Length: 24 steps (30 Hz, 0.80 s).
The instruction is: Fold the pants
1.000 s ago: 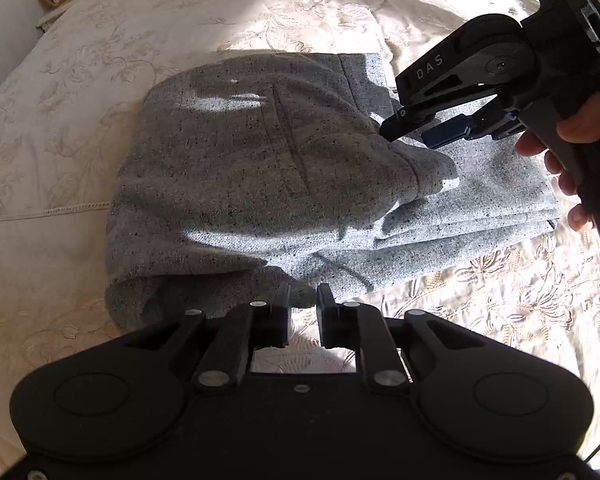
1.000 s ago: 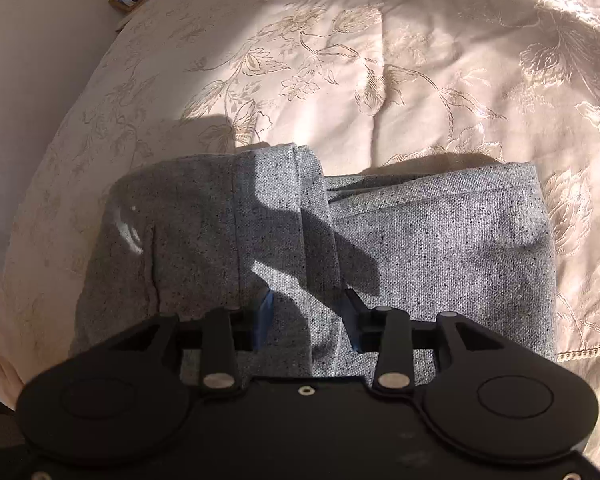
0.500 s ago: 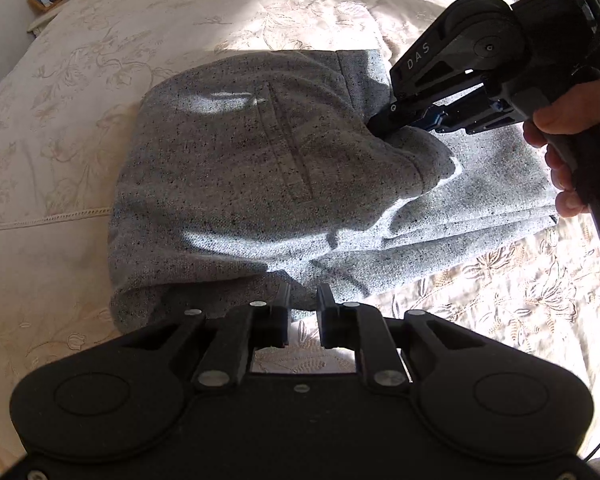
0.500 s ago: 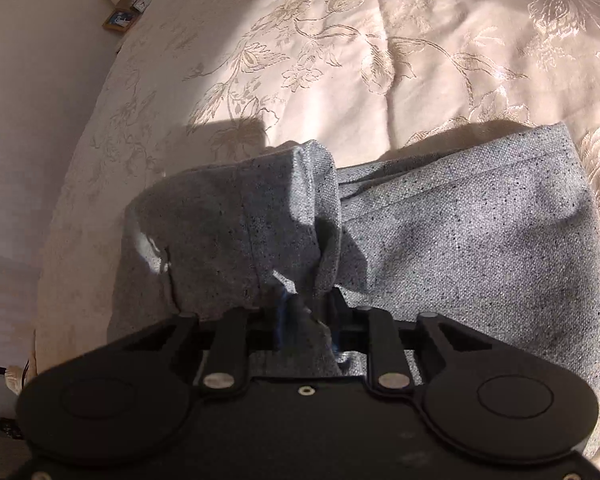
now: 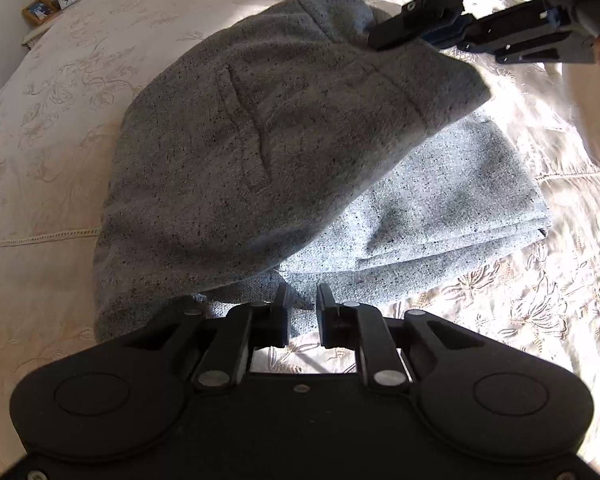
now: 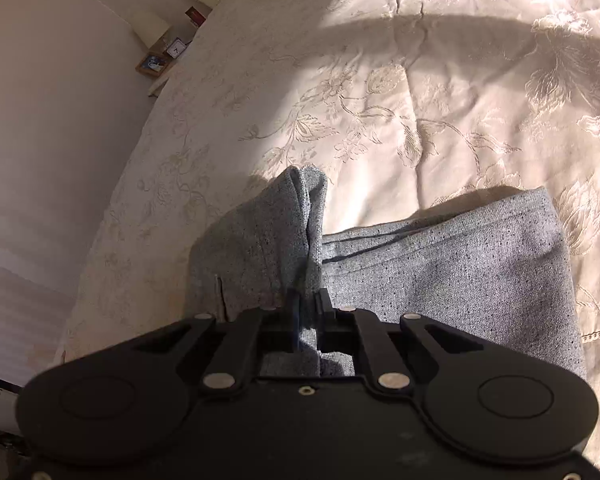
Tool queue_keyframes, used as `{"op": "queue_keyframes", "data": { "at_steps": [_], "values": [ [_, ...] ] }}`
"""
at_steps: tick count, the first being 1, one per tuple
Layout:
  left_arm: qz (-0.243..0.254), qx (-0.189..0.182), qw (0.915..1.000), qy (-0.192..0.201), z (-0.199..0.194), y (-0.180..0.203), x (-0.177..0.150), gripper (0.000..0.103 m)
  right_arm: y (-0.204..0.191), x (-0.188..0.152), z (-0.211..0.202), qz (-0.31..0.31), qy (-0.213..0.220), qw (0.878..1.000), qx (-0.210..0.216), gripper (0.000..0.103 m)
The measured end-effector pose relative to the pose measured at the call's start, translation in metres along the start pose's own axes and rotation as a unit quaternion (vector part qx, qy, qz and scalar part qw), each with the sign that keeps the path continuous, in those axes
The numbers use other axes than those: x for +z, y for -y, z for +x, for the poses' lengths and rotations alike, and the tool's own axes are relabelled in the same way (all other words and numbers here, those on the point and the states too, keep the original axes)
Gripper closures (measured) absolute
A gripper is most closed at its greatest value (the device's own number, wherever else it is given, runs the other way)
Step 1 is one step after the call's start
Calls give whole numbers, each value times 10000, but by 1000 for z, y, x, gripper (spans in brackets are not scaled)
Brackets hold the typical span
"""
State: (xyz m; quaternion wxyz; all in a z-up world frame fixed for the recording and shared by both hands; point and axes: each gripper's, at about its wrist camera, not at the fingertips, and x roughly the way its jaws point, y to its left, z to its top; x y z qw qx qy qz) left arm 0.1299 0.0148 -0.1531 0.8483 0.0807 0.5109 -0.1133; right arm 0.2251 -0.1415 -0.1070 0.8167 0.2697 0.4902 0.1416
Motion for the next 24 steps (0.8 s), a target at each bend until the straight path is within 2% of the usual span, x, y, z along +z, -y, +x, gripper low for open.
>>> {"op": "queue_keyframes", "data": {
  "at_steps": [3,6,8,9,12,15,16,20,24],
  "values": [
    [0,181,9998,-4,5,1,-2,81,1,12,-23,0,179,9998,0,95],
    [-154,285,9994,-118,11,-3,-5,81,15,22,-48,-43,289,9993,-249,95],
    [-149,333,9991,-220,15,-4,-7,80,33,25,-58,15,308,9981,-539,96],
    [-120,368,9990,-243,16,-4,-9,80,44,25,-62,64,303,9971,-694,101],
    [6,473,9984,-309,18,-1,-14,80,81,23,-63,379,302,9922,-1147,101],
    [155,425,9984,-349,12,2,-16,80,108,19,-48,483,-13,9866,-1556,100],
    [208,360,9985,-348,8,3,-17,80,109,16,-44,361,-53,9876,-1526,99],
    [416,-130,9987,-253,-17,3,-14,80,95,9,-34,-68,-117,9898,-1418,74],
    [771,-382,9962,111,-51,2,-3,80,85,5,-24,-360,-44,9897,-1388,68]
  ]
}}
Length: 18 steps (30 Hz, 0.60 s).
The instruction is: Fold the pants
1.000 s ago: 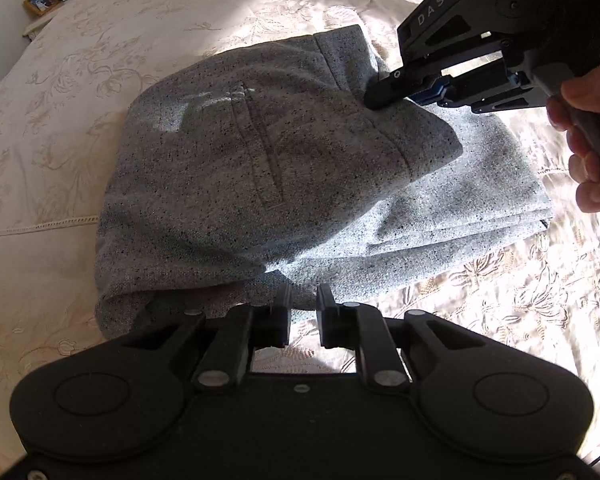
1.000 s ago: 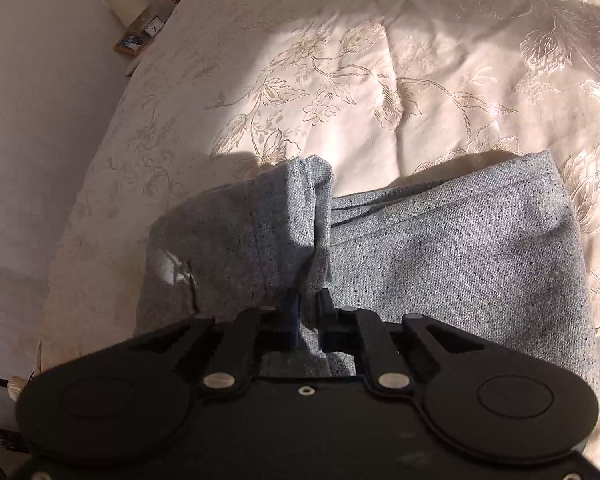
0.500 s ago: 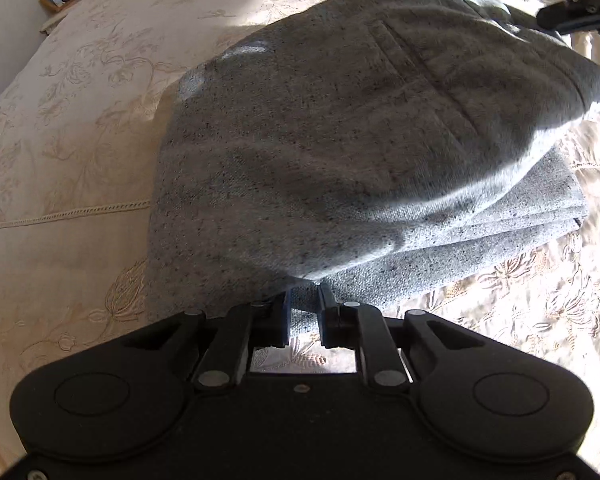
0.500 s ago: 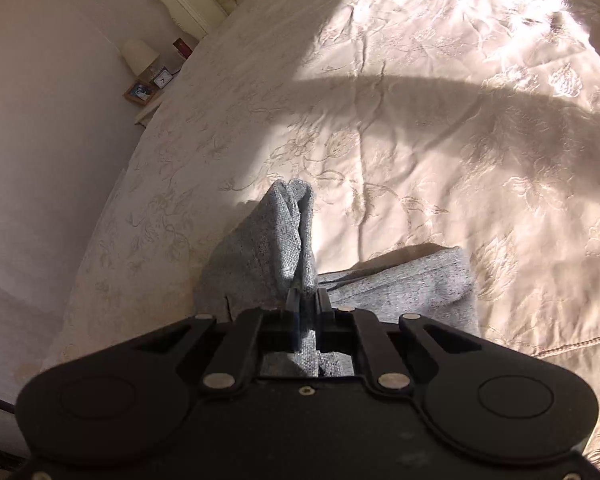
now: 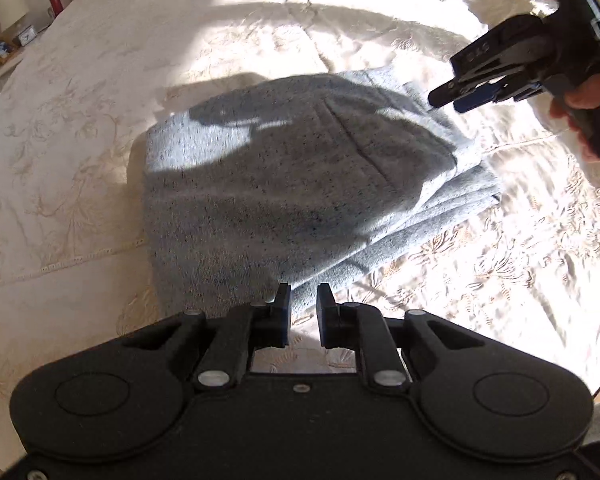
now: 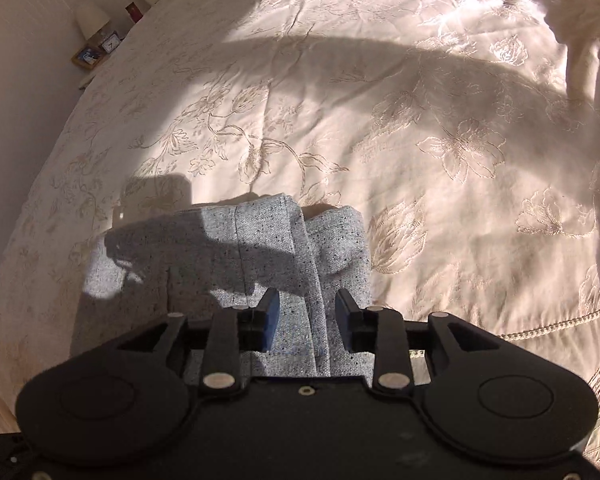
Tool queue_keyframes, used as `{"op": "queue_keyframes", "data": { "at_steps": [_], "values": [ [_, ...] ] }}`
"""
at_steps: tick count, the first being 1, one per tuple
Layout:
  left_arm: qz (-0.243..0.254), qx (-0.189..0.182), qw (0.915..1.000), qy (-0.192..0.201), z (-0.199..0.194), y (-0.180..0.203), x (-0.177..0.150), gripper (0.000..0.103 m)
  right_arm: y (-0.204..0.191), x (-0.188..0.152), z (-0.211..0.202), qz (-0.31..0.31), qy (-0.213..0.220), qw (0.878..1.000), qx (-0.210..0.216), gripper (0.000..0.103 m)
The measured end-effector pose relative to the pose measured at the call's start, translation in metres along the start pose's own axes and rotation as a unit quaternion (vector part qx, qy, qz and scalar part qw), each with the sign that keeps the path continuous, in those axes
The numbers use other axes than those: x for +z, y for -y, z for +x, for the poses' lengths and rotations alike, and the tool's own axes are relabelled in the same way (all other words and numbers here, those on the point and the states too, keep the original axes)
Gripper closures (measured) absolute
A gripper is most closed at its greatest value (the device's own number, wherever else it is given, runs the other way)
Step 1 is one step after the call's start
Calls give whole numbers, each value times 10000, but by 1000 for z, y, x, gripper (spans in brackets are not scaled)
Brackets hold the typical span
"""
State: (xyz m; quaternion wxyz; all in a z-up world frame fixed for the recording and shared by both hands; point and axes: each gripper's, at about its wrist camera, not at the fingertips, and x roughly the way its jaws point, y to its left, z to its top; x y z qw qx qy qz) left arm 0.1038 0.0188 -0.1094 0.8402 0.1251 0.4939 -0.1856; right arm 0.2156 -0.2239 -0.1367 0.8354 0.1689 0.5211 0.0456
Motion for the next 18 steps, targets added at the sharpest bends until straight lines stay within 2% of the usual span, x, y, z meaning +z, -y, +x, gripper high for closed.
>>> {"op": "queue_keyframes", "data": {
  "at_steps": [2,5,9,12,13,16,18],
  "values": [
    [27,19,9998,217,-13,-4,11,80,-1,-2,5,-35,-6,10000,-38,67],
    [-220,239,9988,372,-16,-18,32,80,-4,-2,11,-212,94,9996,-171,66],
    [-1127,444,9924,205,3,-56,52,80,-4,3,22,-413,111,9979,-477,64],
    [-1649,494,9850,151,25,-78,64,80,-10,8,16,-282,313,9983,-411,63],
    [-1757,615,9825,113,33,-82,67,80,-16,11,12,-322,459,9979,-325,63],
    [-1916,813,9781,-76,61,-88,71,80,-42,21,10,-449,647,9968,116,61],
    [-1859,809,9789,-259,78,-86,71,80,-59,26,19,-643,576,9959,278,62]
  ]
}}
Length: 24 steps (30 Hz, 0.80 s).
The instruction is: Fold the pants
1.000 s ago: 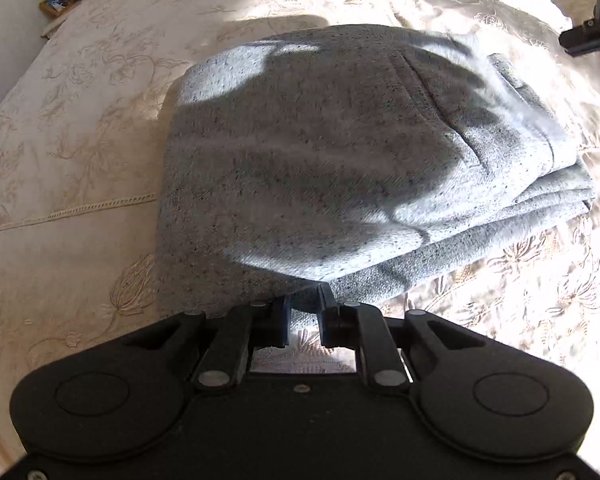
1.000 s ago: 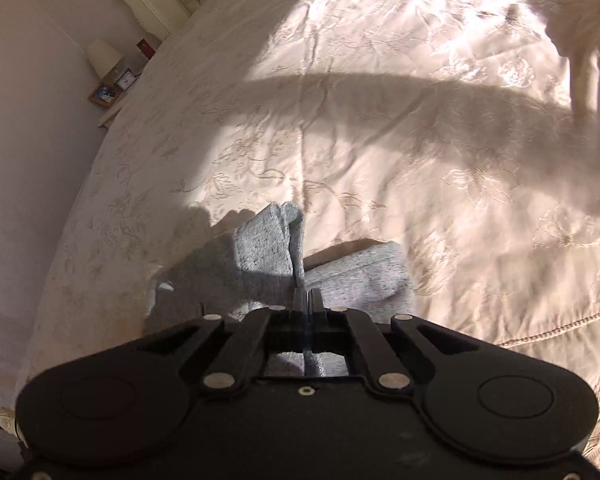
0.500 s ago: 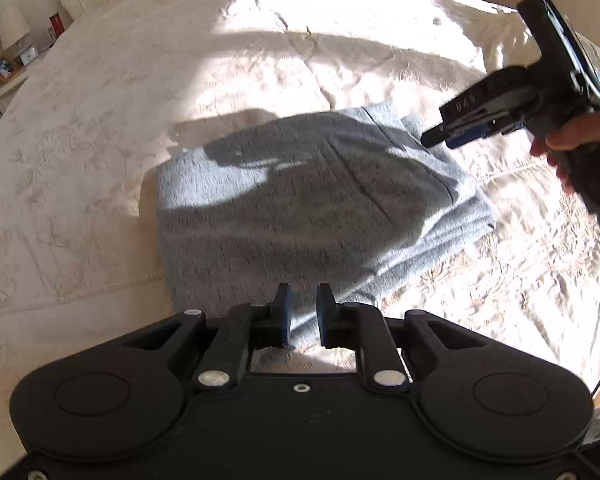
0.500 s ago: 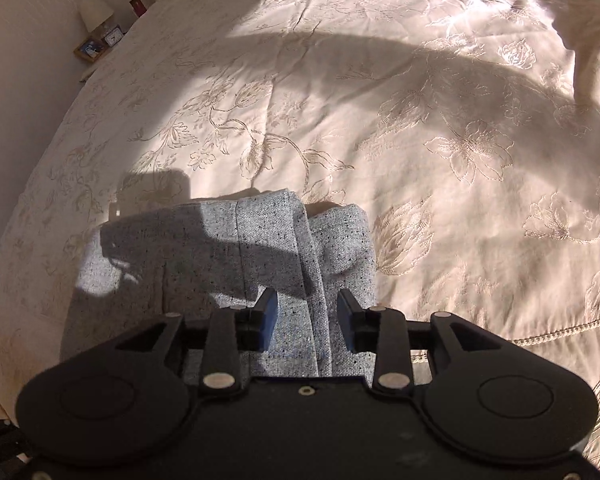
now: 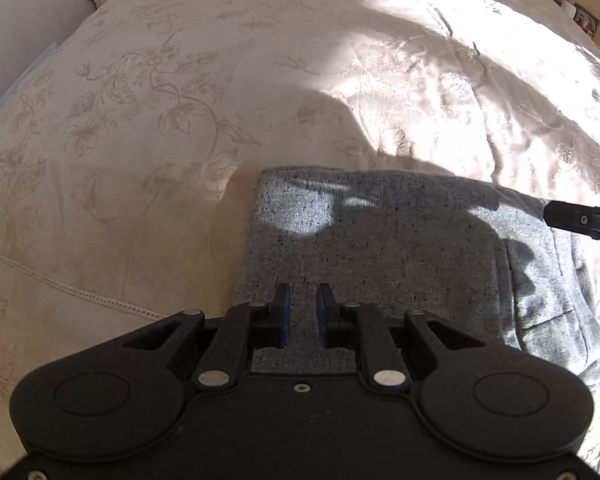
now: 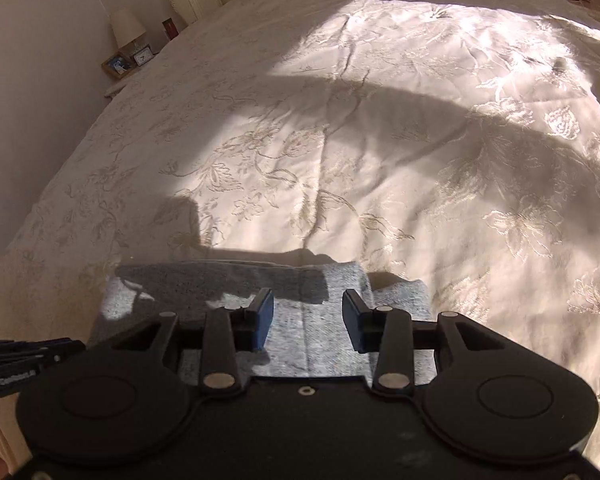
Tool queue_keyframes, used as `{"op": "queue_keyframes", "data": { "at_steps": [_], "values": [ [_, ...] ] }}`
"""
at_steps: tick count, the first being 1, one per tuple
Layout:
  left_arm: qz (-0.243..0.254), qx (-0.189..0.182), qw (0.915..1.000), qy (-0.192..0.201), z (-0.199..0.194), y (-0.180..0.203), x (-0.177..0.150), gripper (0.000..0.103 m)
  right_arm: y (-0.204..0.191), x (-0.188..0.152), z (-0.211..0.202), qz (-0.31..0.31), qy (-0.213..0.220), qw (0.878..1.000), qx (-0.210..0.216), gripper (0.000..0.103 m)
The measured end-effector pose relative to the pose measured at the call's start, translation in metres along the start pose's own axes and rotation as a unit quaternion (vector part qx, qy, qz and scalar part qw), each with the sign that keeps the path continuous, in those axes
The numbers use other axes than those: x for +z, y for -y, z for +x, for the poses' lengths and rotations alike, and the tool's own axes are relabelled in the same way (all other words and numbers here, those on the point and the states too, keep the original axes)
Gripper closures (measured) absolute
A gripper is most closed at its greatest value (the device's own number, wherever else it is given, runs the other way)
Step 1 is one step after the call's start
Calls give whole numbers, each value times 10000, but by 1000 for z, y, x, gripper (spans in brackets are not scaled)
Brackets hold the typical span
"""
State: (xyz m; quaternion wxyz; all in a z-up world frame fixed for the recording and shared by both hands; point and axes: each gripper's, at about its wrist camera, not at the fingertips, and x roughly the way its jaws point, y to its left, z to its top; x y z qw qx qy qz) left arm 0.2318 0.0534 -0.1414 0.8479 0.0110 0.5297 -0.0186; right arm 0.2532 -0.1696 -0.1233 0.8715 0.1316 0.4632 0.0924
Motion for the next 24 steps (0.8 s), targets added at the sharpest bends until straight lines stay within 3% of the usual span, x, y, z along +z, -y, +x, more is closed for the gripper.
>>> {"op": "queue_keyframes", "data": {
  "at_steps": [3,5,8,11,17,24],
  "values": [
    [382,-48,9988,-302,24,12,-10,81,-16,-1,24,-368,-106,9991,-171,62],
    [577,27,9980,-258,32,19,-20,81,-11,-10,48,-392,-476,9964,-574,62],
    [685,83,9974,-230,31,23,-21,83,0,-19,61,-457,-439,9964,-563,61],
    [649,17,9977,-190,20,18,-18,82,-6,-14,57,-644,-483,9950,-588,59],
    [515,-34,9987,27,-15,-4,-22,78,14,-11,13,-359,-241,9965,-712,57],
    [169,-112,9993,-319,0,-25,-16,78,65,-33,7,273,-777,9907,-1085,56]
  ]
}}
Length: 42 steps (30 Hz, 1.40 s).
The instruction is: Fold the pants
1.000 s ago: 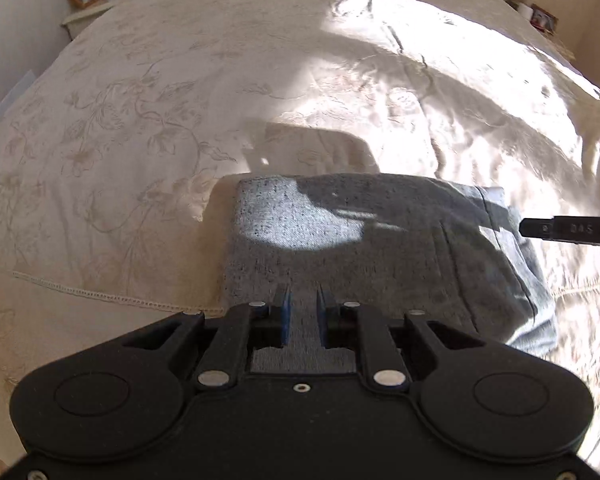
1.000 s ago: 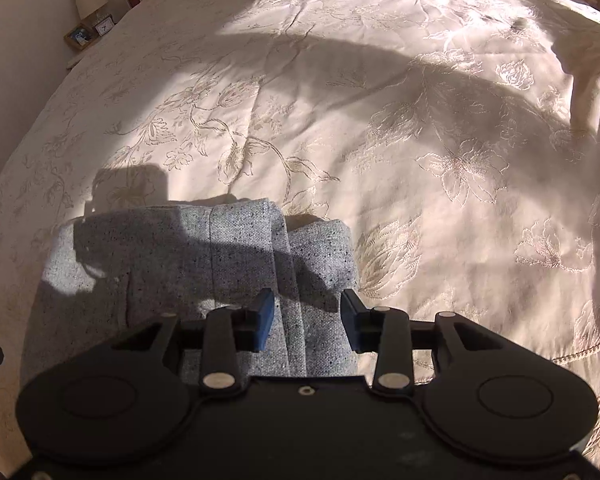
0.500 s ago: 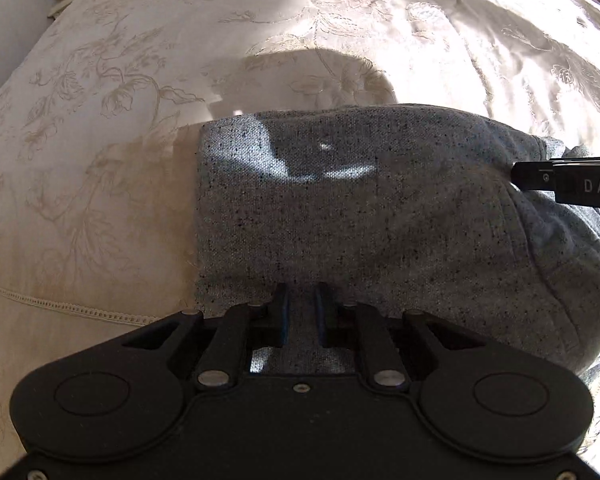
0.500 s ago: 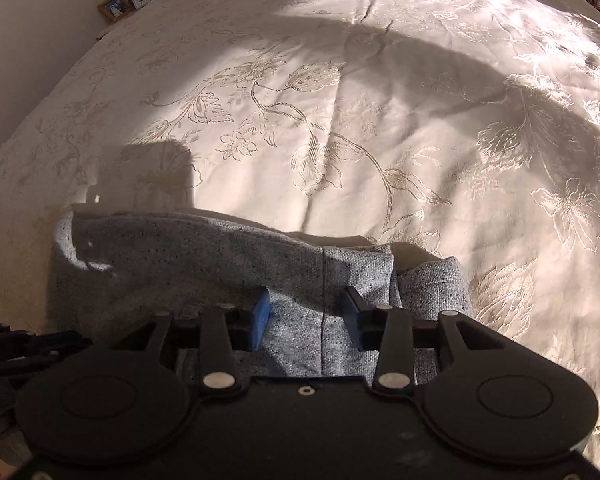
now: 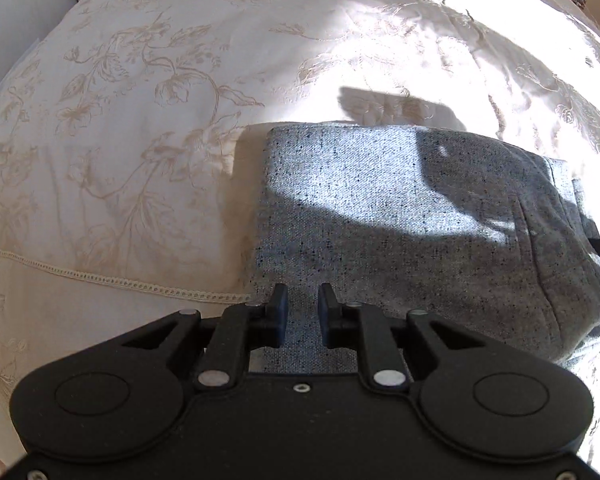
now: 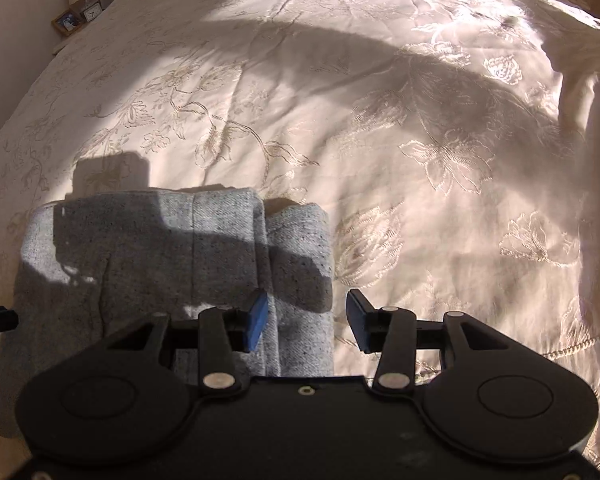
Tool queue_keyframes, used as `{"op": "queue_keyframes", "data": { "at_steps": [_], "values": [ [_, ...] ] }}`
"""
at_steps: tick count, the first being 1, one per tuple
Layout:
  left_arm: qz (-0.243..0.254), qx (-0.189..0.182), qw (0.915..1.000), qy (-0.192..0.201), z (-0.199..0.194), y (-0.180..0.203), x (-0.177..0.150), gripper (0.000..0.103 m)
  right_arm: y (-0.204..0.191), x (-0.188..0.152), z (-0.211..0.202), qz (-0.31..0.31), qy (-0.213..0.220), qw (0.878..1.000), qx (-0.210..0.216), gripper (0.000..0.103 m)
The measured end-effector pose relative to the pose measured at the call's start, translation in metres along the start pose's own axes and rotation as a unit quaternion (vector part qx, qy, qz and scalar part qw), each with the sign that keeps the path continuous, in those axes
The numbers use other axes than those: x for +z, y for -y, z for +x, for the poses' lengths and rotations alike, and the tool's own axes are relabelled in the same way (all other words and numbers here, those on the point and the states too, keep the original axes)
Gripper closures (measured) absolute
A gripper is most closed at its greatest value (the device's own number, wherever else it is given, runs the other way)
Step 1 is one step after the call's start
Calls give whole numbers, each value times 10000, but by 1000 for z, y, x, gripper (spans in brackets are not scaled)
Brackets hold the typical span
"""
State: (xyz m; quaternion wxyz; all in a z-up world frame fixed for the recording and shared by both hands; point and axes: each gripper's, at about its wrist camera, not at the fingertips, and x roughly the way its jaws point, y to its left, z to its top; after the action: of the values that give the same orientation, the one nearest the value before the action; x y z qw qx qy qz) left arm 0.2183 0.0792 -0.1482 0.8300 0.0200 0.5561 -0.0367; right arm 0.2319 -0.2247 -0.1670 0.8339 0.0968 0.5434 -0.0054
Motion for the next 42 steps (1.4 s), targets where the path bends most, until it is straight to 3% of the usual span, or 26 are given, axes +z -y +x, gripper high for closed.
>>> {"op": "queue_keyframes", "data": {
  "at_steps": [2,8,16,19,21,25,28,31,32,33,34,35,38,42],
  "values": [
    [-143,-74,9997,-157,8,-2,4,76,5,-2,11,146,-168,9997,130,56],
    [-196,-114,9985,-489,31,4,13,54,2,1,25,94,-398,9989,213,52],
    [39,157,9985,-528,39,15,15,45,3,7,32,322,-565,9973,331,48],
    [-6,260,9981,-560,41,14,15,37,3,7,30,207,-591,9972,407,47],
    [-183,285,9974,-643,45,7,15,28,3,6,30,183,-584,9971,454,47],
    [-772,-113,9940,-770,48,-12,14,29,10,2,30,459,-557,9959,552,47],
    [-756,-161,9940,-773,48,-12,14,29,22,-1,33,1025,-650,9898,747,46],
    [-662,-268,9951,-684,44,-9,14,44,24,1,34,1076,-715,9879,860,46],
    [-643,-249,9957,-619,39,-5,15,56,23,1,32,1021,-682,9888,852,51],
    [-614,-240,9964,-538,35,-3,15,78,20,1,29,939,-630,9897,882,64],
    [-566,-265,9971,-446,29,-1,14,82,17,0,26,838,-576,9905,925,78],
    [-482,-194,9981,-316,21,3,14,84,12,0,20,739,-493,9923,868,88],
    [-315,-76,9995,-35,-3,10,13,87,-3,-1,0,390,-188,9963,746,91],
    [-420,-239,9986,196,-27,8,17,88,-11,1,-26,373,98,9961,789,91]
  ]
}}
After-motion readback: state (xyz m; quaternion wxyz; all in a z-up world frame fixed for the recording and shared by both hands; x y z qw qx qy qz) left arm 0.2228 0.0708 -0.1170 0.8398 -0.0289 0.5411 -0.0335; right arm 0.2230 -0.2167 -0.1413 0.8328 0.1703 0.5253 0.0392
